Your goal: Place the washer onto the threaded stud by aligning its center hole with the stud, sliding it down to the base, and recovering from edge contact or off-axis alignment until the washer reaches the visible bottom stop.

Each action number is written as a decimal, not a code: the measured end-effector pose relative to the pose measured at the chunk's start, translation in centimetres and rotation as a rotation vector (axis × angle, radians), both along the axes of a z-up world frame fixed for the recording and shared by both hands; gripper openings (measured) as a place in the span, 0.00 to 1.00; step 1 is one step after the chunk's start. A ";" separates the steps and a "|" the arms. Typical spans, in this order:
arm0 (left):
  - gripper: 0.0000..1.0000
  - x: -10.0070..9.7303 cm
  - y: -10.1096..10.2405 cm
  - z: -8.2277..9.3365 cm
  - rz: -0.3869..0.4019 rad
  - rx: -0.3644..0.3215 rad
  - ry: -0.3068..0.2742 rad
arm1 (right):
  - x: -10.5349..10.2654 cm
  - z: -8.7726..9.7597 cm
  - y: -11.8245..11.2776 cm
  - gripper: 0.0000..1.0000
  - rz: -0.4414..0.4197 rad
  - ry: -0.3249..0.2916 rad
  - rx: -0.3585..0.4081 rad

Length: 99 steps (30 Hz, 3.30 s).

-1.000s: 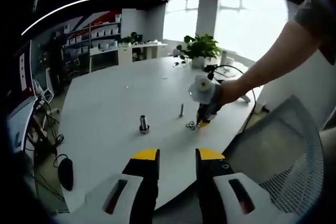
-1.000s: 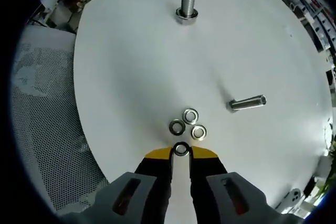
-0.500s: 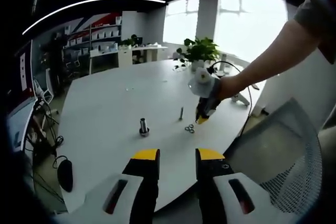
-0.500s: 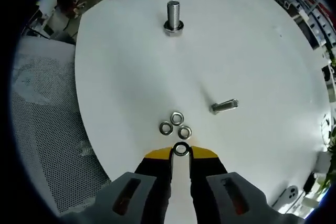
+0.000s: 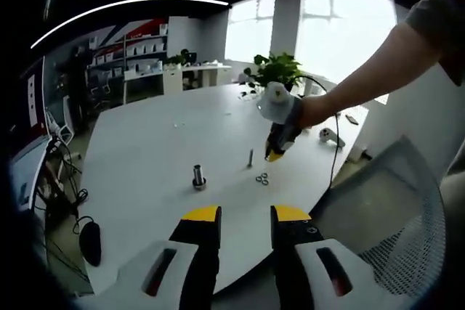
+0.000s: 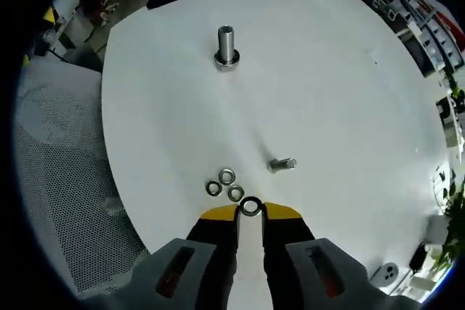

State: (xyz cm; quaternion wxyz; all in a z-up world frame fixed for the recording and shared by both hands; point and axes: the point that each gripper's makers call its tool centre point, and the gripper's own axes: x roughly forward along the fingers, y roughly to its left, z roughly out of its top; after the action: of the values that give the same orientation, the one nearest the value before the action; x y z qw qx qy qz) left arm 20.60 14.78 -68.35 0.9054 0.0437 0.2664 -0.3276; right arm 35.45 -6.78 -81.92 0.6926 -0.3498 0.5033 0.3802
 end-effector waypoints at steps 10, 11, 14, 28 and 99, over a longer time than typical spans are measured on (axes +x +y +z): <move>0.25 0.0 0.0 -0.1 0.000 0.006 -0.001 | 1.6 0.8 0.3 0.13 -0.018 -0.032 0.018; 0.25 0.0 0.0 0.0 0.001 0.006 -0.002 | 1.8 0.8 0.2 0.13 -0.016 -0.034 0.014; 0.25 0.1 0.1 -0.1 0.002 0.006 -0.001 | 2.2 0.9 0.1 0.13 -0.015 -0.037 0.010; 0.25 0.2 0.2 -0.1 0.008 0.001 0.002 | 3.9 1.0 1.8 0.13 0.073 -0.048 -0.019; 0.24 0.4 0.5 -0.1 0.028 -0.009 0.010 | 2.4 -4.2 2.1 0.16 0.039 0.079 -0.060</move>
State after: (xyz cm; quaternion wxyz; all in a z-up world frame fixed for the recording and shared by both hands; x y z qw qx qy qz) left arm 20.99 15.28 -68.46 0.9089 0.0341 0.2699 -0.3161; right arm 37.84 -4.66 -86.07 0.6540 -0.3650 0.5344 0.3917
